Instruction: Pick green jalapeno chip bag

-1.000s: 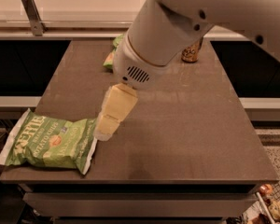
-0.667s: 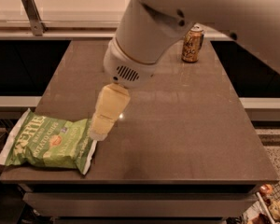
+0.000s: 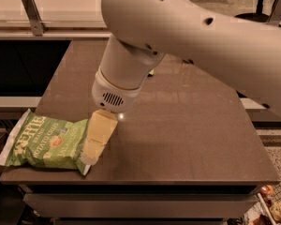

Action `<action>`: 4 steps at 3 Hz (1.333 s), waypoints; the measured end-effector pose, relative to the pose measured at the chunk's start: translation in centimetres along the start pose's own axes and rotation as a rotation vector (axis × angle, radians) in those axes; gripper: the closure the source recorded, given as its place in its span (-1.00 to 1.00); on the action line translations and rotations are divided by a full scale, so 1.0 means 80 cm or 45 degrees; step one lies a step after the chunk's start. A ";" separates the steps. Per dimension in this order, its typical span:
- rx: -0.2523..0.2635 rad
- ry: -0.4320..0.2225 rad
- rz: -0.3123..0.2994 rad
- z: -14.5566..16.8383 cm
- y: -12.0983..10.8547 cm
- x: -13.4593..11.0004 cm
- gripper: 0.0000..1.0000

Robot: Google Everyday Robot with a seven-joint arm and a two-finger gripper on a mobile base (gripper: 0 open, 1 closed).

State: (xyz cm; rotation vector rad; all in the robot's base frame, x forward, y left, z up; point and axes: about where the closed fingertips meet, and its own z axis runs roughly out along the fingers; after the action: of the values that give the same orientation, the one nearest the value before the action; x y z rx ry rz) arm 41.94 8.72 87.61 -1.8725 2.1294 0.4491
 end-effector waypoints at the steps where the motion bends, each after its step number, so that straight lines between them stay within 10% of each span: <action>1: -0.070 -0.008 0.010 0.025 0.026 -0.004 -1.00; 4: 0.082 -0.073 -0.234 0.077 0.010 -0.079 -1.00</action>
Offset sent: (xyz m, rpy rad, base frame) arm -0.0331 0.0691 -0.0032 0.0134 -0.0607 0.0601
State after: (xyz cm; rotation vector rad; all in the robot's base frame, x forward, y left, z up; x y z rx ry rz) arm 41.94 17.06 84.53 -1.9711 1.8910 0.3840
